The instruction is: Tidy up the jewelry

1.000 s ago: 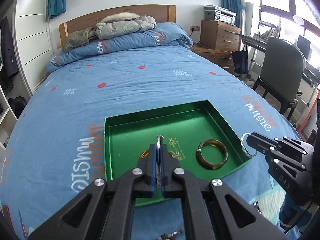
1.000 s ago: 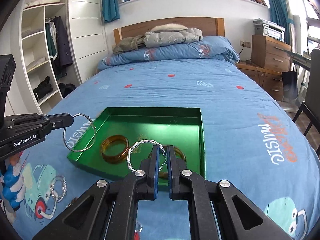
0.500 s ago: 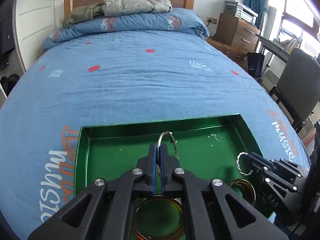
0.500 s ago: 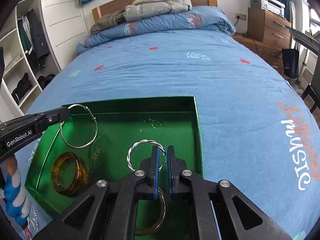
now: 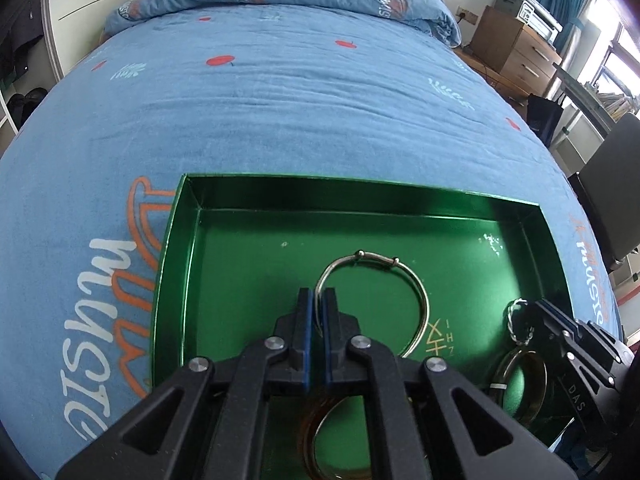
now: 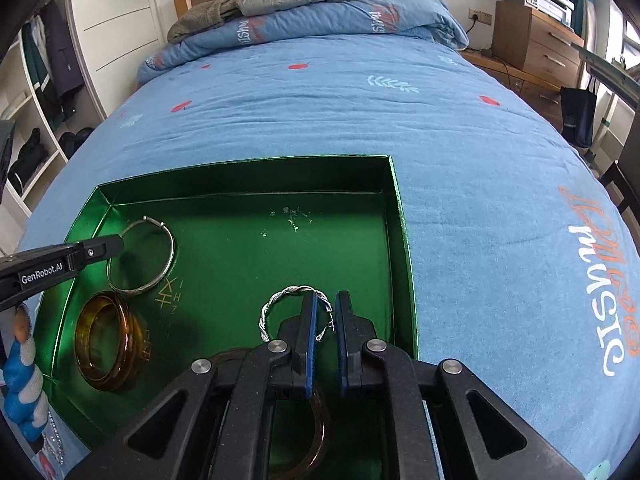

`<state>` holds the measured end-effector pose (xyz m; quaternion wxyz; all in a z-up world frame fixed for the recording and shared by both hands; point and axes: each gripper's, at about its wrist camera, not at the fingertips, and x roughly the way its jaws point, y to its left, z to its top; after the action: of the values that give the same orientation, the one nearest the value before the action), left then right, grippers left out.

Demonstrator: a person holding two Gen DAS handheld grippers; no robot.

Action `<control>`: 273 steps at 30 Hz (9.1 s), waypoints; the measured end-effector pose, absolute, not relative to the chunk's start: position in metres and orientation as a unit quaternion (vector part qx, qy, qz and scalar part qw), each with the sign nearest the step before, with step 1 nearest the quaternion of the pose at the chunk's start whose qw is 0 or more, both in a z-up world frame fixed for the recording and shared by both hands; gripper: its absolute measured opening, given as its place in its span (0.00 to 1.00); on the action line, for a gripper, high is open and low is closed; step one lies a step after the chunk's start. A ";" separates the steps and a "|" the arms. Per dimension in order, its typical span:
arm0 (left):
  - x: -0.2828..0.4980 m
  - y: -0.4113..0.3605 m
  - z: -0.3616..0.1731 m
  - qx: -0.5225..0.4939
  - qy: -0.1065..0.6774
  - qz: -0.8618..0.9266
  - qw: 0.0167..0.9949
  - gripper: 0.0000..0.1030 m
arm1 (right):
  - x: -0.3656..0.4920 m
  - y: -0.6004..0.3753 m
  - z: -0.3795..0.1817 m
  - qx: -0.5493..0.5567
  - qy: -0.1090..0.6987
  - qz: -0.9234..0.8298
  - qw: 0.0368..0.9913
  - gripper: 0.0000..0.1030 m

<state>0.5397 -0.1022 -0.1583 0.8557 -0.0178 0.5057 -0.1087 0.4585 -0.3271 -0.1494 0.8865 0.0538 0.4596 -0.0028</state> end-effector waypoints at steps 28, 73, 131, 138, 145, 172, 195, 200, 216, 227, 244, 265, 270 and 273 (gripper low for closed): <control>0.281 -0.045 -0.092 0.024 0.377 -0.071 0.923 0.34 | 0.228 -0.274 -0.076 0.058 0.372 0.018 0.926 0.55; 0.103 -0.018 -0.066 0.059 0.257 -0.023 0.964 0.43 | 0.047 -0.260 -0.043 0.061 0.251 0.003 0.966 0.97; 0.125 -0.024 -0.082 0.062 0.279 -0.006 0.958 0.44 | 0.064 -0.296 -0.067 0.080 0.254 -0.028 0.963 0.99; 0.118 -0.028 -0.077 0.068 0.274 -0.009 0.959 0.44 | 0.060 -0.299 -0.064 0.084 0.253 -0.029 0.963 0.99; 0.112 -0.028 -0.070 0.066 0.269 -0.007 0.961 0.44 | 0.054 -0.301 -0.058 0.088 0.247 -0.031 0.965 0.99; 0.113 -0.020 -0.066 0.040 0.267 -0.019 0.963 0.44 | 0.054 -0.292 -0.050 0.062 0.252 -0.032 0.965 0.99; 0.097 -0.013 -0.050 0.025 0.253 -0.023 0.967 0.50 | 0.041 -0.282 -0.026 0.037 0.248 -0.037 0.967 0.99; 0.097 -0.012 -0.051 0.028 0.256 -0.022 0.966 0.50 | 0.041 -0.283 -0.026 0.038 0.246 -0.038 0.968 0.99; 0.123 -0.029 -0.087 0.028 0.306 -0.070 0.949 0.50 | 0.062 -0.301 -0.054 0.062 0.279 -0.029 0.958 0.91; 0.191 -0.082 -0.141 0.028 0.374 -0.142 0.916 0.49 | 0.128 -0.324 -0.114 0.099 0.352 -0.011 0.931 0.64; 0.245 -0.128 -0.190 0.071 0.406 -0.152 0.898 0.47 | 0.204 -0.318 -0.171 0.074 0.401 0.015 0.913 0.58; 0.237 -0.148 -0.191 0.108 0.380 -0.170 0.903 0.13 | 0.200 -0.318 -0.176 0.052 0.388 0.029 0.920 0.20; 0.234 -0.149 -0.190 0.110 0.378 -0.177 0.902 0.05 | 0.200 -0.318 -0.174 0.052 0.388 0.030 0.920 0.20; 0.234 -0.148 -0.189 0.107 0.378 -0.179 0.902 0.05 | 0.201 -0.318 -0.174 0.054 0.388 0.030 0.920 0.20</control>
<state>0.2344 -0.1476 -0.1889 0.9021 0.1066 0.3778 -0.1794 0.2007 -0.3177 -0.1740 0.9197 0.0537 0.3877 0.0303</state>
